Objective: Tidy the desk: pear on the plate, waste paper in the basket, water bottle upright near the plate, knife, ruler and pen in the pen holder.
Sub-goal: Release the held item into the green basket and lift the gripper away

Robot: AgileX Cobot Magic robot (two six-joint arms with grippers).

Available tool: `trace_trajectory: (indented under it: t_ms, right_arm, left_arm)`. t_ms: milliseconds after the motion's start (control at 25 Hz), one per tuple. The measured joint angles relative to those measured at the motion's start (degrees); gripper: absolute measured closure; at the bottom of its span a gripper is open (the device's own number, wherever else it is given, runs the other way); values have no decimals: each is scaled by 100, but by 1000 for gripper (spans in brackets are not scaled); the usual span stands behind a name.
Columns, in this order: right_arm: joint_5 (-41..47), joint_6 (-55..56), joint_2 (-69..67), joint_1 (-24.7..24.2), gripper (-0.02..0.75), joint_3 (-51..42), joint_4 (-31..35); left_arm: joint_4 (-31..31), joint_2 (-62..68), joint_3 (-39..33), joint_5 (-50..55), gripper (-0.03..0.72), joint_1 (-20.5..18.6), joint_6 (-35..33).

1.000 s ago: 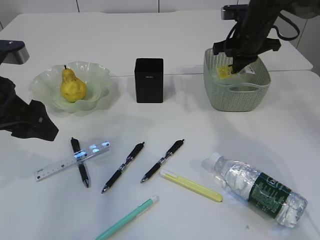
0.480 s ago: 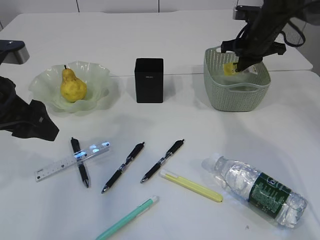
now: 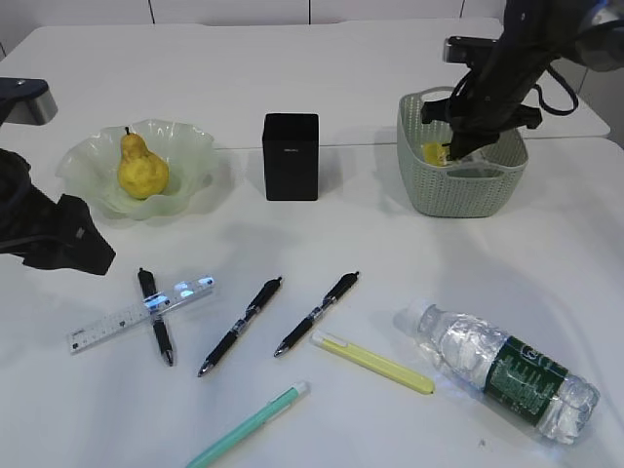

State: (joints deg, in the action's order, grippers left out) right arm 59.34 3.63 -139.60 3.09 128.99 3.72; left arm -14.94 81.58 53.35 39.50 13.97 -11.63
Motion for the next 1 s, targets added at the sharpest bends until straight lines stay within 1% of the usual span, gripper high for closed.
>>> trace_trajectory:
  t_ms: [40, 80, 120, 280, 320, 360, 640, 1000]
  right_arm:
    - [0, -64, -66, 0, 664, 0, 97]
    - [0, -77, -66, 0, 647, 0, 97]
    - [0, -102, -93, 0, 608, 0, 112]
    - [0, -102, -93, 0, 608, 0, 112]
    - [-14, -155, -105, 0, 426, 0, 126]
    - [-14, -155, -105, 0, 413, 0, 135]
    - [111, -333, -105, 0, 401, 15, 135]
    - [739, -843, 182, 0, 397, 394, 140]
  left_arm:
    - [0, 0, 0, 0, 151, 0, 0]
    - [0, 0, 0, 0, 151, 0, 0]
    - [0, 0, 0, 0, 151, 0, 0]
    - [0, 0, 0, 0, 151, 0, 0]
    - [0, 0, 0, 0, 151, 0, 0]
    - [0, 0, 0, 0, 151, 0, 0]
    - [0, 0, 0, 0, 151, 0, 0]
    - [0, 0, 0, 0, 151, 0, 0]
